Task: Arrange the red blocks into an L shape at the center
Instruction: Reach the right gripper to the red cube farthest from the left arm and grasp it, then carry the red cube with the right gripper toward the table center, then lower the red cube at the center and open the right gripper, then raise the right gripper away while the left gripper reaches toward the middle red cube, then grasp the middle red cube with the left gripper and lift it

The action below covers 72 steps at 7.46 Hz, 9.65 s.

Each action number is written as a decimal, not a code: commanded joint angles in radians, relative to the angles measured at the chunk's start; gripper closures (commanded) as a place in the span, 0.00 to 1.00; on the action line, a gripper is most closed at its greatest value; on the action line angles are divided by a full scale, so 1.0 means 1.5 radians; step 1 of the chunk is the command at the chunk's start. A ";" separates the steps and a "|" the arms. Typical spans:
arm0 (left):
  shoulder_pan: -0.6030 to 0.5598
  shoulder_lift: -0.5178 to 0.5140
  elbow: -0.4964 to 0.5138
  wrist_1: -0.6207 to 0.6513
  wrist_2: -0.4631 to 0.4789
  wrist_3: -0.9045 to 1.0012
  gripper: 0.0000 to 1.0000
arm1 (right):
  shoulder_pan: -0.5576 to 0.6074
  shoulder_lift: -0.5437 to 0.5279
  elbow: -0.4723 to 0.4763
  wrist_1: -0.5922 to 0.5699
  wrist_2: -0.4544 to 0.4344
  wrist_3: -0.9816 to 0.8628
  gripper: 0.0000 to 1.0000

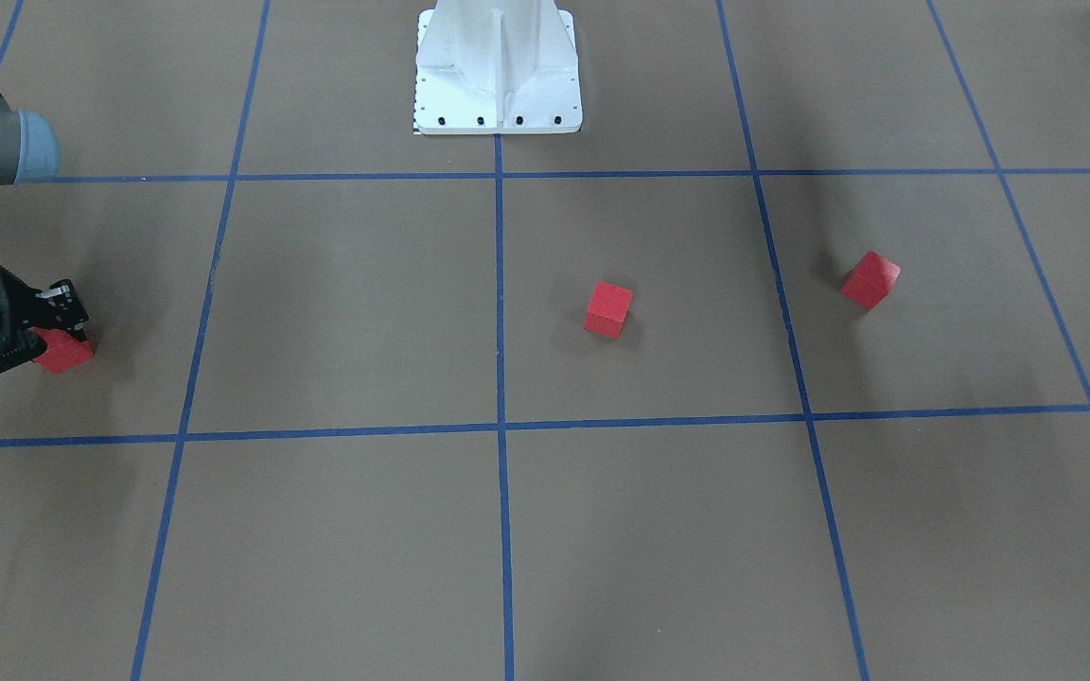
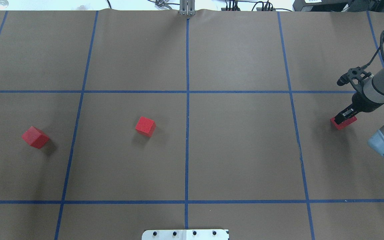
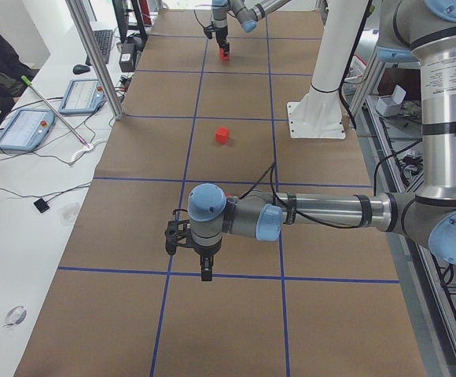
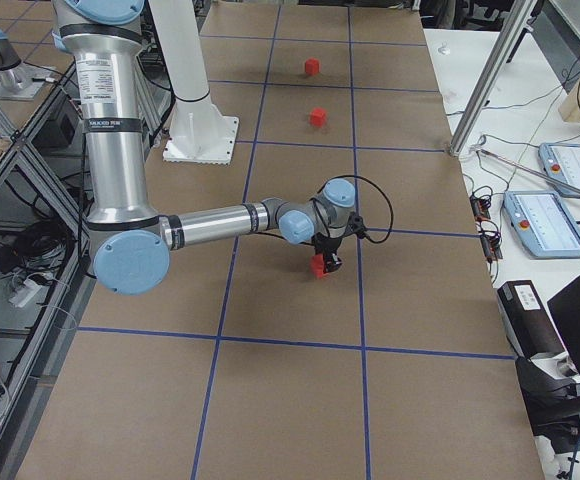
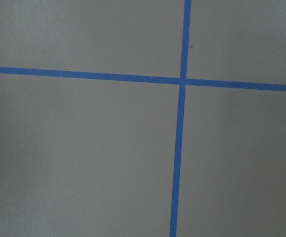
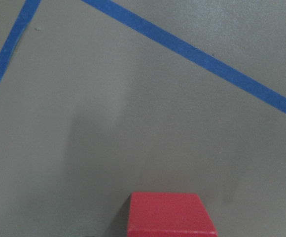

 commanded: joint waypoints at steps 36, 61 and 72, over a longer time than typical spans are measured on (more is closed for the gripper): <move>0.003 0.000 0.000 -0.002 -0.012 0.001 0.00 | -0.325 0.518 -0.149 -0.133 -0.179 0.710 0.34; 0.648 -0.461 0.033 -0.066 0.283 -0.377 0.01 | 0.034 0.078 0.187 -0.228 0.032 0.335 0.00; 0.652 -0.486 0.086 -0.064 0.283 -0.388 0.92 | 0.034 0.078 0.185 -0.227 0.032 0.335 0.00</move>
